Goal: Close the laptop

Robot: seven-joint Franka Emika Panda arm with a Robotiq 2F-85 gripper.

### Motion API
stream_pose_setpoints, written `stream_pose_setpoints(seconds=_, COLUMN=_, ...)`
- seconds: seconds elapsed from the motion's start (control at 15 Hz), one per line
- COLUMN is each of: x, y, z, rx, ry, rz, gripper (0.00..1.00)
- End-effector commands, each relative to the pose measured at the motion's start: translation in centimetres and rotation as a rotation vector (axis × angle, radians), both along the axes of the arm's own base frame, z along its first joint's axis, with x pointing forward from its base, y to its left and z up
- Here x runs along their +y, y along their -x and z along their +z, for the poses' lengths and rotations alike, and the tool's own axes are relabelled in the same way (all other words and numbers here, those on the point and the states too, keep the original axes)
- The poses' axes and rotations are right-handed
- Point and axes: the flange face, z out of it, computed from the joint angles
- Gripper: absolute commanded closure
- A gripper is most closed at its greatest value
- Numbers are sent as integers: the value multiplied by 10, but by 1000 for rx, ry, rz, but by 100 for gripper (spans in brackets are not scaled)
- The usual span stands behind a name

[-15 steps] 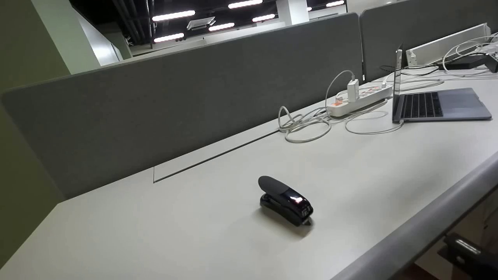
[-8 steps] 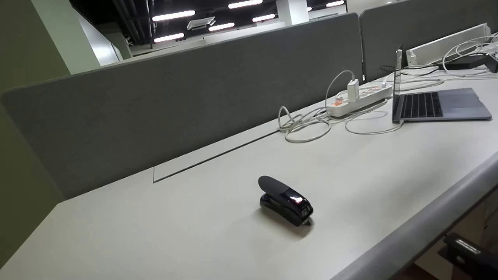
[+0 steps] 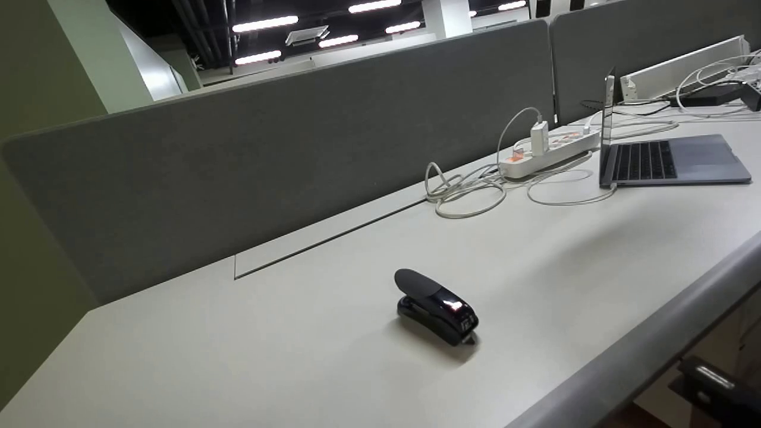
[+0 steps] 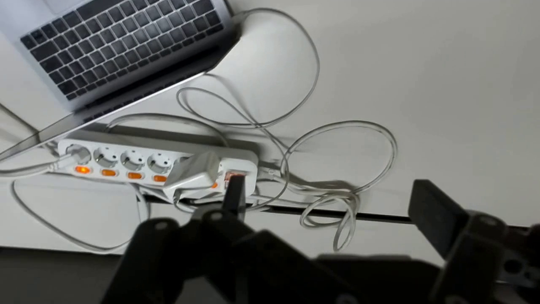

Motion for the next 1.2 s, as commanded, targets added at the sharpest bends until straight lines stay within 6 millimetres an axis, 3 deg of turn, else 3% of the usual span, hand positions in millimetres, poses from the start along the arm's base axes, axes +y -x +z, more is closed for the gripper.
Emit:
stream_pose_setpoints(seconds=0.0, x=-3, y=-28, z=-15, rx=-12, ry=60, rz=104, gripper=0)
stream_pose_setpoints(seconds=0.2, x=2, y=-47, z=-32, rx=66, ry=74, rz=275, gripper=0)
stream_pose_setpoints(seconds=0.33, x=-3, y=-49, z=-34, rx=145, ry=81, rz=363, gripper=0)
stream_pose_setpoints(seconds=0.4, x=5, y=-37, z=-41, rx=92, ry=68, rz=298, gripper=0)
stream_pose_setpoints(seconds=0.67, x=0, y=-45, z=-41, rx=135, ry=71, rz=351, gripper=0)
stream_pose_setpoints(seconds=0.8, x=-8, y=-45, z=-46, rx=144, ry=82, rz=344, gripper=0)
stream_pose_setpoints(seconds=1.13, x=-54, y=-39, z=-54, rx=129, ry=130, rz=352, gripper=0)
